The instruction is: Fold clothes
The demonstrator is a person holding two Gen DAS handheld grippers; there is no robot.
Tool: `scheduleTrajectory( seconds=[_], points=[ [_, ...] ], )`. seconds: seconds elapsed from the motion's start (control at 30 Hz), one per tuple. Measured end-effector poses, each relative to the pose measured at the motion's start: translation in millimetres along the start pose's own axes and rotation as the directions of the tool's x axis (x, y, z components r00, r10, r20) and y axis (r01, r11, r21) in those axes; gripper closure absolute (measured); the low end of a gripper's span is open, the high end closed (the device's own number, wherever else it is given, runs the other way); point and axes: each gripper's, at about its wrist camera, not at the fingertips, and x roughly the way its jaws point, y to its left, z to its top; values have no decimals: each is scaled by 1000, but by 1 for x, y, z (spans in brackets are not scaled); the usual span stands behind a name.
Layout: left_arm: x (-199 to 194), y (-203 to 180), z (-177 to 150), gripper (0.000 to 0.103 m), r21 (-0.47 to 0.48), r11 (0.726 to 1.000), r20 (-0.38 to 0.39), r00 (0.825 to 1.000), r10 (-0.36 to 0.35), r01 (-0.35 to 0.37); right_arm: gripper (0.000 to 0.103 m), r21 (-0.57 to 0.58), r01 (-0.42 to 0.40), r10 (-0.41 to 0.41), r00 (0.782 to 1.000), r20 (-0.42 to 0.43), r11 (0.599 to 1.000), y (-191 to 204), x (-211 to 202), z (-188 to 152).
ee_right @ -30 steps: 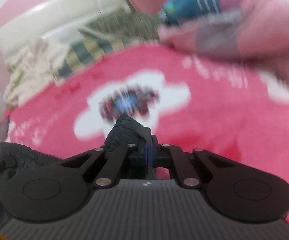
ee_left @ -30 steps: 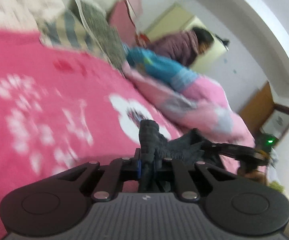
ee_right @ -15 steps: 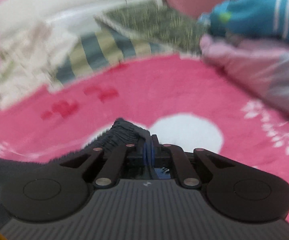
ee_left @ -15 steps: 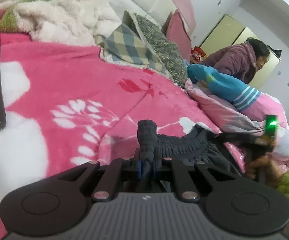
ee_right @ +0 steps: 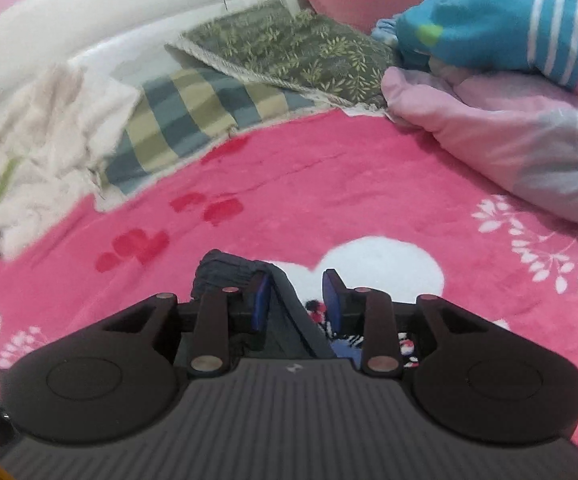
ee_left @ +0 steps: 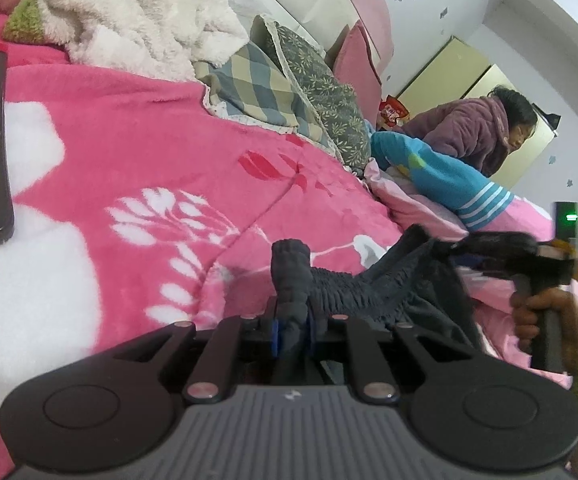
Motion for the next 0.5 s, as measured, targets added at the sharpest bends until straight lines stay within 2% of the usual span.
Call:
scheduleTrajectory(
  seconds=[0.03, 0.07, 0.1, 0.17, 0.27, 0.37, 0.43, 0.5],
  points=[
    [0, 1, 0, 89, -3, 1000, -1, 1000, -2, 2, 63, -5, 45, -45, 999, -22, 999, 1, 8, 0],
    [1, 1, 0, 89, -6, 1000, -2, 1000, -3, 3, 51, -4, 76, -76, 996, -46, 997, 0, 18, 1],
    [1, 2, 0, 90, -8, 1000, -3, 1000, -5, 5, 47, 9, 91, -90, 993, -70, 996, -2, 24, 0],
    [1, 2, 0, 89, -13, 1000, -5, 1000, -8, 7, 47, 42, 113, -107, 987, -118, 993, -6, 32, -4],
    [1, 3, 1, 90, -18, 1000, -6, 1000, -11, 11, 38, 82, 145, -130, 977, -171, 986, -10, 40, -7],
    [0, 3, 1, 90, -20, 1000, -3, 1000, -21, 21, 26, 60, 173, -165, 978, -126, 983, -4, 26, 2],
    [0, 4, 1, 90, -22, 999, -1, 1000, -26, 26, 25, 62, 192, -188, 980, -68, 979, 0, 14, 11],
    [-1, 4, 0, 90, -22, 999, 1, 1000, -29, 29, 26, 85, 127, -124, 991, -46, 988, 6, 7, 19]
  ],
)
